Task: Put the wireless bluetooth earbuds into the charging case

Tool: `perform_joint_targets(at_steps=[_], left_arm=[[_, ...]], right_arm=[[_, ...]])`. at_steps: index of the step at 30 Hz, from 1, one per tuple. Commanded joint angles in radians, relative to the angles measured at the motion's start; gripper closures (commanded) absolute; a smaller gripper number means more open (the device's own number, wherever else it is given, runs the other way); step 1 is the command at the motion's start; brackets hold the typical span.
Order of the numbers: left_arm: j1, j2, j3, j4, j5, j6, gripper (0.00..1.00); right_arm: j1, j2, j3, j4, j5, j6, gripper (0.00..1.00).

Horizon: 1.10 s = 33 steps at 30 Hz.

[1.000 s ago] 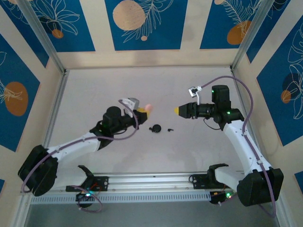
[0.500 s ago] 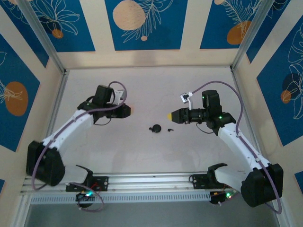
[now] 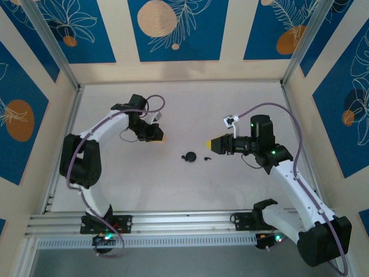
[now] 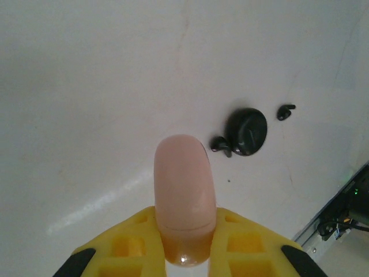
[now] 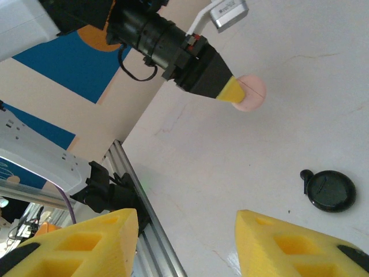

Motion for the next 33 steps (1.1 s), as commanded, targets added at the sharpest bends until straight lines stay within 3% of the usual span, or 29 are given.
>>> perform_joint_targets(at_steps=[1,7,26,33], left_arm=[[0.032,0.075,0.043,-0.071,0.049,0.047,0.86],[0.07,0.156,0.058,-0.084,0.049,0.062,0.86],[0.146,0.214,0.046,-0.106,0.012,0.069,0.8],[0.164,0.223,0.067,-0.147,-0.036,0.083,0.69]], right_arm=[[0.007,-0.028,-0.023,-0.01,0.022,0.007,0.52],[0.004,-0.019,-0.032,0.008,0.008,0.005,0.52],[0.004,0.02,-0.03,0.073,-0.014,0.01,0.52],[0.003,0.02,-0.03,0.066,-0.014,0.007,0.52]])
